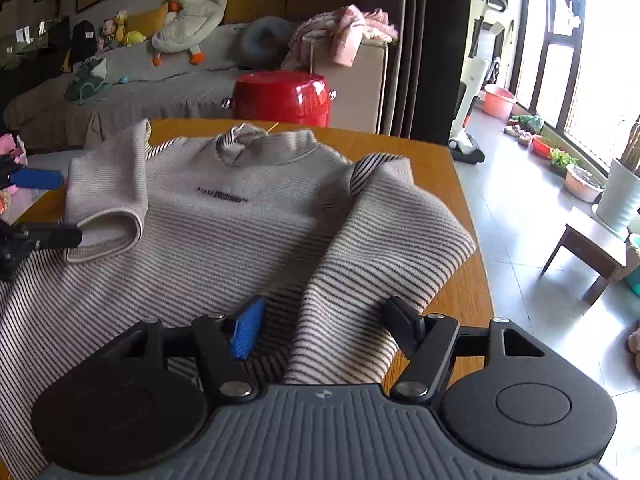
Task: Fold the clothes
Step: 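Grasp the sleeve cuff with the right gripper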
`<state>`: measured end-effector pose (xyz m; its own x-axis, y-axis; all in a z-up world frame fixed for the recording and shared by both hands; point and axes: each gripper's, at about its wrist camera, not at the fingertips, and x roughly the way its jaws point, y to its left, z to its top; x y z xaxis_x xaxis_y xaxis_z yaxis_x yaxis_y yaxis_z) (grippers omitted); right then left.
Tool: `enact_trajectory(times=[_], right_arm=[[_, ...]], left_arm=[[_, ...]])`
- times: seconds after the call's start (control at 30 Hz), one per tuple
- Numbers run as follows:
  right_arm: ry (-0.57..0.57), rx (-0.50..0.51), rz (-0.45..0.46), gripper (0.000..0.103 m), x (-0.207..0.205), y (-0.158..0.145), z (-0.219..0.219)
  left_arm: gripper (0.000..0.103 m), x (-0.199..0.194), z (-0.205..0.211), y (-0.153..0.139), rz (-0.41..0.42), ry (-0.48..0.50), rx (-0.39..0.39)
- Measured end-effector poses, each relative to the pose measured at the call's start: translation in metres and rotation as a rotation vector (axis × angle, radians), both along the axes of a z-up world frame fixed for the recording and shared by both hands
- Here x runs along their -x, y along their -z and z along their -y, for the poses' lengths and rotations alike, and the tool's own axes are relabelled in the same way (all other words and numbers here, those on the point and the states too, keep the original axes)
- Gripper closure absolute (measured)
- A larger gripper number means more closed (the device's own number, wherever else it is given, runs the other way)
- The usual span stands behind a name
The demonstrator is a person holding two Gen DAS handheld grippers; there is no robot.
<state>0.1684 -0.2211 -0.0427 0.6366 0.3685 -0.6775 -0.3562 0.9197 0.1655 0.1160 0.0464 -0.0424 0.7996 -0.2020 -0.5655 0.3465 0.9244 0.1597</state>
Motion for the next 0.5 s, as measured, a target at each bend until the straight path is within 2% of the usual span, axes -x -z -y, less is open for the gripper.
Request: enact_trajectory(times=[0.07,0.2,0.37,0.4,0.47,0.5], right_arm=[[-0.016,-0.081,-0.04,0.066,-0.006,-0.002,-0.008],[-0.047,-0.242,-0.12,0.067,-0.017,-0.006,-0.024],[-0.086,-0.443,-0.219,0.066,-0.031,-0.011,-0.044],[-0.089,-0.466,-0.219,0.066,-0.034,-0.015,-0.046],[-0.076,-0.446,-0.141,0.067,-0.038,-0.034,-0.044],[-0.069,-0.436,-0.101,0.077,-0.041,-0.043,-0.043]], left_arm=[[0.009,0.0,-0.003,0.001,-0.037,-0.018,0.032],[0.008,0.009,-0.01,0.003,-0.097,0.0,0.132],[0.006,0.018,-0.012,0.018,-0.123,-0.01,0.188],[0.006,0.018,-0.013,0.021,-0.126,-0.019,0.197],[0.005,0.019,-0.015,0.024,-0.133,-0.027,0.219],[0.005,0.02,-0.018,0.024,-0.132,-0.027,0.232]])
